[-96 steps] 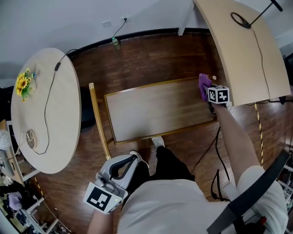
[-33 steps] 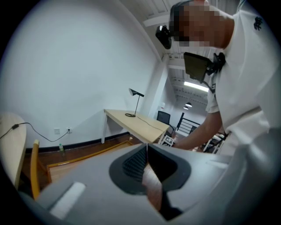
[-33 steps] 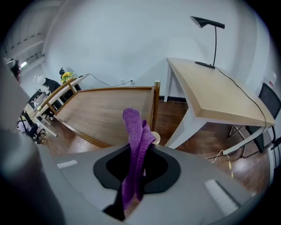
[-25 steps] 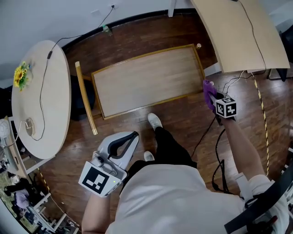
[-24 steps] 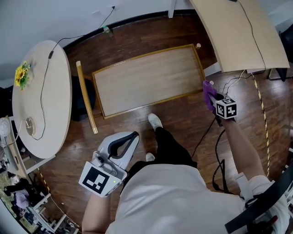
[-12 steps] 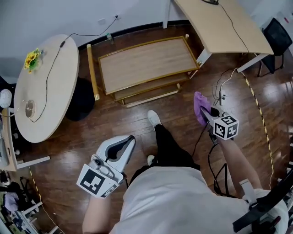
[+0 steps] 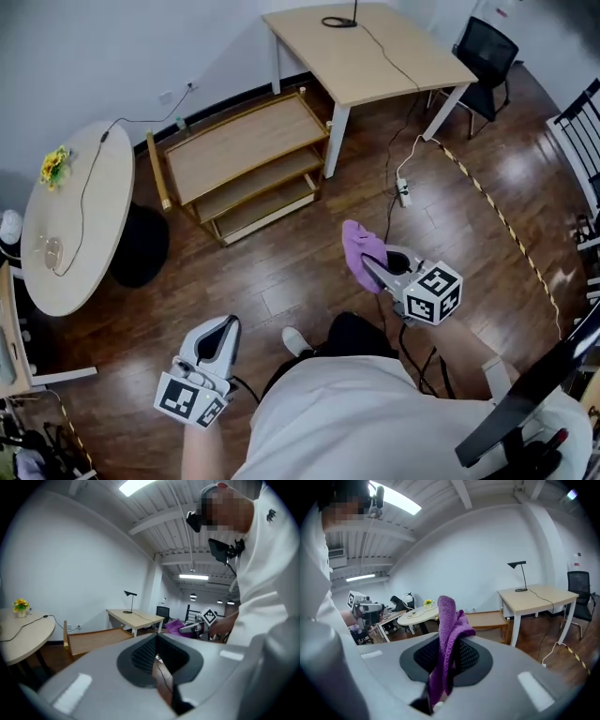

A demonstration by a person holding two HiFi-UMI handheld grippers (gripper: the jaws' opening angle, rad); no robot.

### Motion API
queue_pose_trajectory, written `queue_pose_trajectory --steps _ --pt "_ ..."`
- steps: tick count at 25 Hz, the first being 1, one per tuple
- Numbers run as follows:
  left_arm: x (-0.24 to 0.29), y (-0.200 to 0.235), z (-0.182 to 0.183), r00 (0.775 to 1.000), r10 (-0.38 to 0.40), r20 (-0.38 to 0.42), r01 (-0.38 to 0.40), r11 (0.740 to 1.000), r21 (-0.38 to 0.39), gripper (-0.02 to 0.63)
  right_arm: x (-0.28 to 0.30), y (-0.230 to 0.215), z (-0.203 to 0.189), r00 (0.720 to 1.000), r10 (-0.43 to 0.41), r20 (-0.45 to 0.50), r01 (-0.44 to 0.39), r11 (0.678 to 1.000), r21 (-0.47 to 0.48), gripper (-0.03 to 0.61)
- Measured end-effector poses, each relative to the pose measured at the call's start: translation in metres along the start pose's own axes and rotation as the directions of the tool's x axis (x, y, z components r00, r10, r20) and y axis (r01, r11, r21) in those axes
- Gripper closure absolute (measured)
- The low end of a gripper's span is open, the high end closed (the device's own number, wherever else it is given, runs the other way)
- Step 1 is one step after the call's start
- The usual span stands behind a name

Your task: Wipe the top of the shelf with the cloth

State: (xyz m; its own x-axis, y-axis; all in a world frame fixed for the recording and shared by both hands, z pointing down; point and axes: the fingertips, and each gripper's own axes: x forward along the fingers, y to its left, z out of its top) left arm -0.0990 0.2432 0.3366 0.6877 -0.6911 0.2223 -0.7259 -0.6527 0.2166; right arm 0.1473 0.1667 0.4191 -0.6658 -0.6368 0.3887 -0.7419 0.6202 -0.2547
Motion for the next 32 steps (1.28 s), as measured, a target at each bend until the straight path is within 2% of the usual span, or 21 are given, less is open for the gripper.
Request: queue_pose_trajectory --steps 5,8,11,16,21,28,32 --pt "-0.002 -0.050 -0.010 1.000 0.019 0.017 -0.019 1.000 0.015 0.592 -0.064 0.013 0.027 0.995 0.028 0.098 -0.020 0.997 -0.080 0.528" --pt "0.011 -0.100 -0.013 0.999 0.019 0.029 -0.021 0.999 0.042 0.592 -0.126 0.011 0.023 0.989 0.036 0.143 -0.020 0.993 -0.113 0.528" --pt "0.020 -0.142 -0.016 0.998 0.016 0.057 -0.017 1.000 0.017 0.592 -0.169 0.011 0.015 0.987 0.045 0.153 -0.022 0.989 -0.149 0.528" --pt "0.023 -0.176 -0.036 0.998 -0.042 0.037 0.044 0.998 -0.041 0.592 -0.198 0.024 0.004 0.984 0.068 0.166 -0.042 0.987 -0.154 0.528" --pt "0.030 -0.235 -0.044 0.998 -0.053 0.018 0.054 0.999 -0.003 0.592 -0.257 0.020 -0.006 0.974 0.072 0.216 -0.040 0.988 -0.147 0.528" --pt "0.030 -0.258 -0.036 0.995 -0.099 -0.012 0.099 0.994 0.034 0.592 -0.280 0.028 0.004 0.965 0.062 0.253 -0.019 0.986 -0.167 0.528" --pt "0.029 -0.259 -0.022 0.994 -0.107 0.010 0.106 0.992 0.063 0.592 -0.285 0.039 0.006 0.963 0.069 0.261 -0.025 0.986 -0.167 0.528"
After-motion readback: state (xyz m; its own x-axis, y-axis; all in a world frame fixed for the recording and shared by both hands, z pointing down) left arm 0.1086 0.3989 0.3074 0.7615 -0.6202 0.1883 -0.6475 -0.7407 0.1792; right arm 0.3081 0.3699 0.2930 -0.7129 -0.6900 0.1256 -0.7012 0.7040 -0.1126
